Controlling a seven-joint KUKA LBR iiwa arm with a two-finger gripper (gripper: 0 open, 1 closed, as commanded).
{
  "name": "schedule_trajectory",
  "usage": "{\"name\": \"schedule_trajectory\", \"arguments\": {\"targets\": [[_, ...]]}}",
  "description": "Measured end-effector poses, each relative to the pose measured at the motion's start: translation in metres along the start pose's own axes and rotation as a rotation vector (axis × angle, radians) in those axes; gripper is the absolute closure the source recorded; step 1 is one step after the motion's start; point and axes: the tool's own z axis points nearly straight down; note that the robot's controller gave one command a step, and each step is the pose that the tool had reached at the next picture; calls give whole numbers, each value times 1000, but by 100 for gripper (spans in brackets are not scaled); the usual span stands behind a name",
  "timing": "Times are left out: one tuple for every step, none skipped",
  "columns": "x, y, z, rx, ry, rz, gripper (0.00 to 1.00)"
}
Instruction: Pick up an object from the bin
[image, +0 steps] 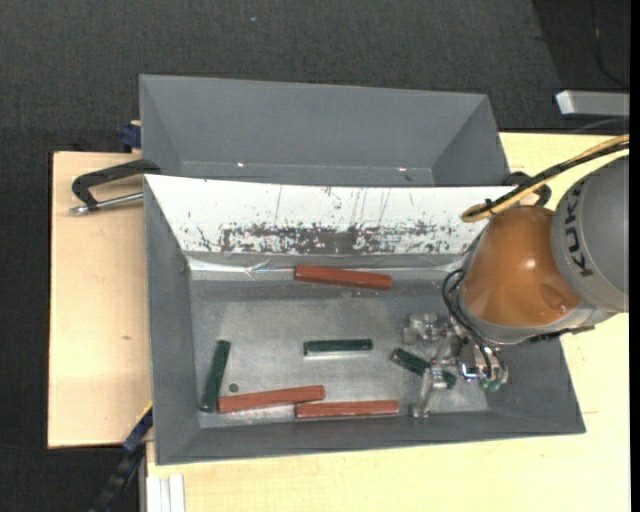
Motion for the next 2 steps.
{"name": "schedule_trajectory", "arguments": {"targets": [[-4, -14, -3, 0, -9, 292, 100], [-4, -14, -3, 0, -9, 291, 100]]}}
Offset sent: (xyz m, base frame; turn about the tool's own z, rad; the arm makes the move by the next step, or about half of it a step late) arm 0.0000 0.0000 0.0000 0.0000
